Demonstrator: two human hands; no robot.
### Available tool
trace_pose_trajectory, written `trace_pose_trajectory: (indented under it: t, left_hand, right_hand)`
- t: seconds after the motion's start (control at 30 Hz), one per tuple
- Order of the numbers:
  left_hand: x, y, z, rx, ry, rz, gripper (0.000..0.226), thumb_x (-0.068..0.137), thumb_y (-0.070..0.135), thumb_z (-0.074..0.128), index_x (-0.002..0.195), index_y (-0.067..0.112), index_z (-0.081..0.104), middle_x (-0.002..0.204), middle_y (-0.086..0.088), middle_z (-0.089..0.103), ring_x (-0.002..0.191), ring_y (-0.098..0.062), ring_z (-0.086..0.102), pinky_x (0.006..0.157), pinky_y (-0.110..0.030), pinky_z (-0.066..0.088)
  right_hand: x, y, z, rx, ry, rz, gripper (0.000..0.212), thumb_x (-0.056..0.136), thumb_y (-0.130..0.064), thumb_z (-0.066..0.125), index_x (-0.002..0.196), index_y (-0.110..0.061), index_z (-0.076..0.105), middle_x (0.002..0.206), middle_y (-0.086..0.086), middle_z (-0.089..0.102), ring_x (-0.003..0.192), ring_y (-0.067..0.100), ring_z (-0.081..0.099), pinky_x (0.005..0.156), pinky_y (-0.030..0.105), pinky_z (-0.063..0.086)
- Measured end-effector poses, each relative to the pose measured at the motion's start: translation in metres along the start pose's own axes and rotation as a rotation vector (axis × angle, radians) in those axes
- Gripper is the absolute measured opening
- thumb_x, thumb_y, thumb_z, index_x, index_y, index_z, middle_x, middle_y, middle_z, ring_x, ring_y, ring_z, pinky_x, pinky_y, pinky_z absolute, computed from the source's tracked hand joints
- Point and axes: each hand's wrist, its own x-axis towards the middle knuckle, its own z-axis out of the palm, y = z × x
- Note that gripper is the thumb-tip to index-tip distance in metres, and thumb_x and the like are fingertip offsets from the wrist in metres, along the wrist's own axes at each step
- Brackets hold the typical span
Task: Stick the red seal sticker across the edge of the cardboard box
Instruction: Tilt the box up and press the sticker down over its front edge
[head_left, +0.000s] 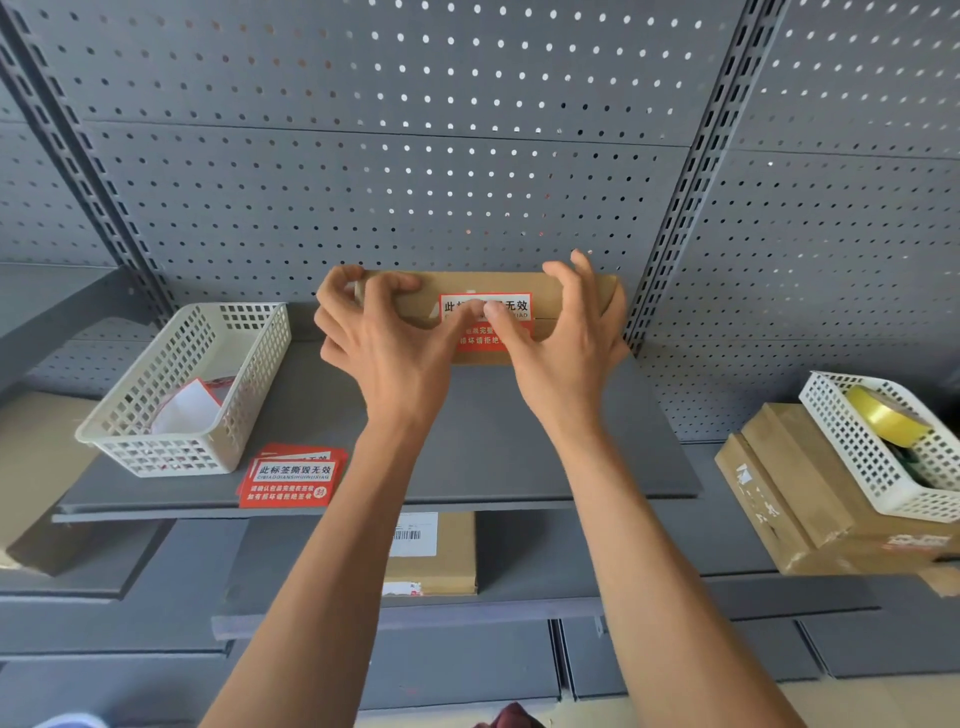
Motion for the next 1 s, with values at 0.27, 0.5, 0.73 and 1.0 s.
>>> trace_pose_trajectory:
  t: [0.27,0.5,0.73,1.0]
  left_hand:
    - [0.004,-0.011,0.001,-0.025,0.002,0.041,0.041,0.072,0.054,0.081,0.1,0.028,0.066,0.138,0.002,0.038,0.129,-0.023,0.037,0.105,-0.045,0.03]
    - [0.007,-0.015,-0.005,-0.055,-0.033,0.06,0.028,0.08,0.046,0.079,0.1,0.03,0.066,0.137,0.001,0.037,0.129,-0.022,0.036,0.101,-0.038,0.025]
    - [0.011,-0.012,-0.009,-0.033,-0.048,0.027,0.029,0.077,0.051,0.078,0.096,0.032,0.067,0.134,0.003,0.037,0.127,-0.018,0.036,0.107,-0.043,0.029]
    - [0.016,-0.005,-0.002,-0.009,0.007,-0.002,0.042,0.069,0.064,0.078,0.087,0.029,0.066,0.129,0.001,0.041,0.12,-0.02,0.038,0.095,-0.032,0.025]
  right_hand:
    - [0.005,0.009,0.0,0.053,-0.021,-0.024,0.051,0.086,-0.052,0.068,0.13,-0.03,0.054,0.158,-0.014,0.034,0.146,0.028,0.024,0.102,0.054,0.03]
    - [0.009,0.017,-0.005,0.114,-0.052,-0.028,0.039,0.093,-0.037,0.064,0.13,-0.03,0.057,0.158,-0.014,0.036,0.146,0.022,0.025,0.108,0.055,0.03]
    - [0.013,0.014,-0.01,0.088,-0.089,-0.024,0.035,0.096,-0.016,0.056,0.127,-0.033,0.056,0.156,-0.019,0.036,0.142,0.018,0.026,0.107,0.05,0.028]
    - [0.017,-0.008,-0.001,-0.022,-0.022,0.053,0.047,0.08,-0.062,0.064,0.116,-0.033,0.052,0.145,-0.02,0.046,0.136,0.023,0.031,0.093,0.045,0.027]
